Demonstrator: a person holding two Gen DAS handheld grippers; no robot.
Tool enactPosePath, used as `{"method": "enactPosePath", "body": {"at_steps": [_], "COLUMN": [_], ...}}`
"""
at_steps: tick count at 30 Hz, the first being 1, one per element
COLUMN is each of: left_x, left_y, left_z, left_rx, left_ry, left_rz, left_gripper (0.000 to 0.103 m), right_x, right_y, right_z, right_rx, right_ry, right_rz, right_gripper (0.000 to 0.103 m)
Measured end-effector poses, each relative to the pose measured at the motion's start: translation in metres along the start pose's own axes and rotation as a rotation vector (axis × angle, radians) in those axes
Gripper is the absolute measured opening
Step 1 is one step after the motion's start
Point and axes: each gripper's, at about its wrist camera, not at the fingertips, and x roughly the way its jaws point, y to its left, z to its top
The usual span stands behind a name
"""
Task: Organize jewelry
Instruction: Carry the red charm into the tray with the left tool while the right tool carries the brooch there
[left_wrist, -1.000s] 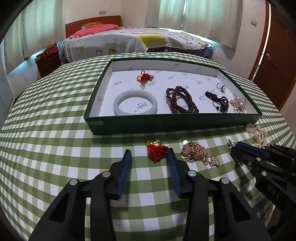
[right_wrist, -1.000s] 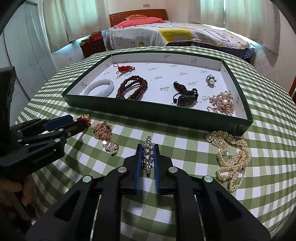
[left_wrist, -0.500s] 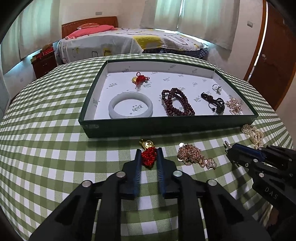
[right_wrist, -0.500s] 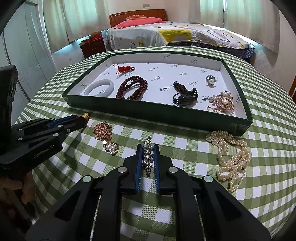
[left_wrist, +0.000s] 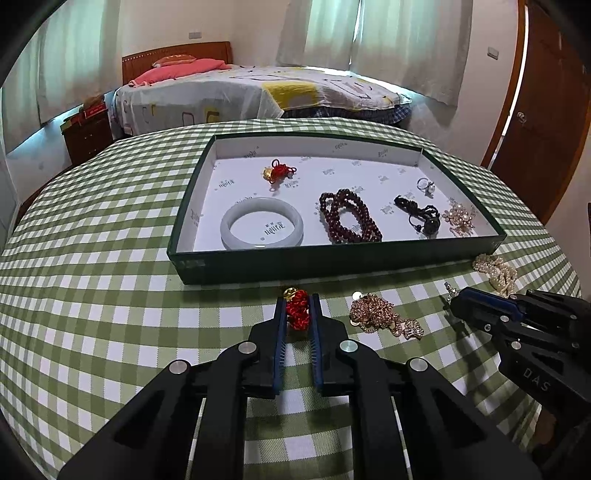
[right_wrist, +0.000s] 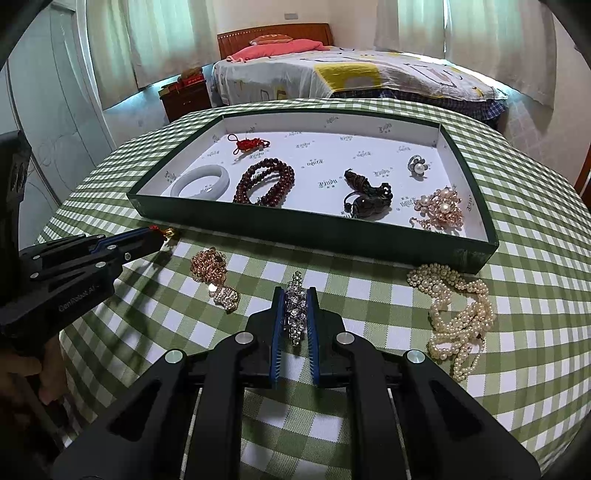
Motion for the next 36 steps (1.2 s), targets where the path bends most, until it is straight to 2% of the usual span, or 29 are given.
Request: {"method": "enactPosePath", "body": {"at_steps": [10, 21, 29, 36], "left_x": [-0.013, -0.036, -0.046, -0.038], "left_y": [0.001, -0.004, -0.013, -0.022], "left_z": [0.003, 0.016, 0.037, 0.067], "left_rx": [-0.003, -0.002, 0.015, 0.042], "left_ry": [-0.027, -0.083, -0.140, -0.184], "left_rz": [-0.002, -0.006, -0.017, -0.022], "left_gripper": [0.012, 0.012, 0.012, 0.012], "right_x": [-0.011, -0.033, -0.047, -0.045], "right_y": [0.002, 0.002, -0.005, -0.016], "right_z": [0.002, 0.013, 0.038, 0.073], "right_rx": [-0.005, 0.004, 0.013, 0.015], "right_ry": [-0.021, -0.081, -0.140, -0.192], "right_rz": [-0.008, -0.002, 0.001, -0.007], "right_gripper": [0.012, 0.012, 0.012, 0.012]}}
